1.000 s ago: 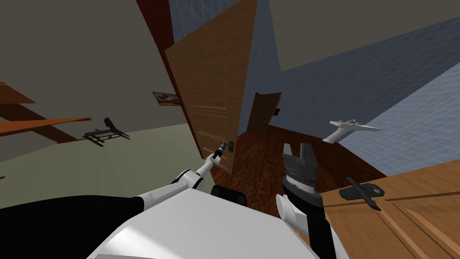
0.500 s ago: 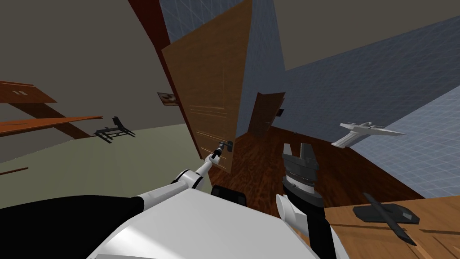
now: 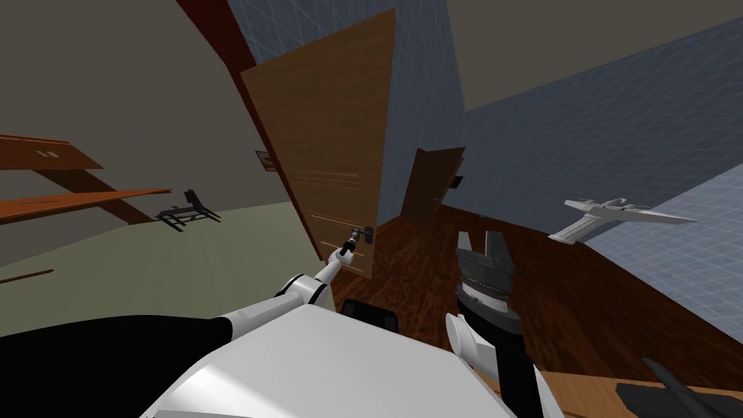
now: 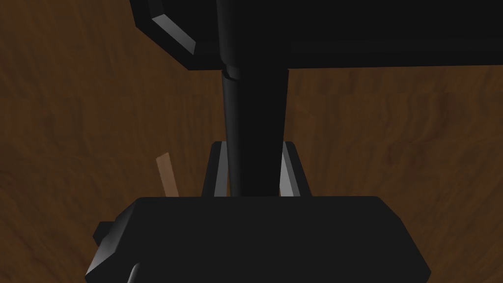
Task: Push the door open
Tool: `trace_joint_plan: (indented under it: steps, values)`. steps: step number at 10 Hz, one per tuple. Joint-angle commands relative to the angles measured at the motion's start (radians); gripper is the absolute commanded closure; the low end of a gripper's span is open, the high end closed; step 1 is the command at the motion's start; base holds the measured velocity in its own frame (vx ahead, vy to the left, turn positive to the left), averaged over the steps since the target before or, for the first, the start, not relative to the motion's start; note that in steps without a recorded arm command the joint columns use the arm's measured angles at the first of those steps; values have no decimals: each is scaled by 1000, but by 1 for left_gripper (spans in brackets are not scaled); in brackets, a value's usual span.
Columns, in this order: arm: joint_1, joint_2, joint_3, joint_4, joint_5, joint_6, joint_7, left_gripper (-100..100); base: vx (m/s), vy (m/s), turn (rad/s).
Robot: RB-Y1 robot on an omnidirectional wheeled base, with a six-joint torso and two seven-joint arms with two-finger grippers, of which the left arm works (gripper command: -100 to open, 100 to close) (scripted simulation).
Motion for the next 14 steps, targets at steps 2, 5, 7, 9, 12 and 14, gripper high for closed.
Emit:
trace_joint_plan:
  steps: [2,5,7,9,12,14]
  values:
    - [-1,13,42,-14,-4,0,-12,100,195,-129,85]
    - [-1,16,65,-13,-6,0,-18,100,95,-56,28]
    - [-1,18,89,-13,-9,0,-25,100,159,-134,96]
    - [-1,18,113,-12,-12,0,-31,100,145,-125,83]
    - [-1,17,161,-11,-17,0,-45,100,191,-132,100]
    - [-1,15,191,-11,-20,1,-53,100,155,-149,81]
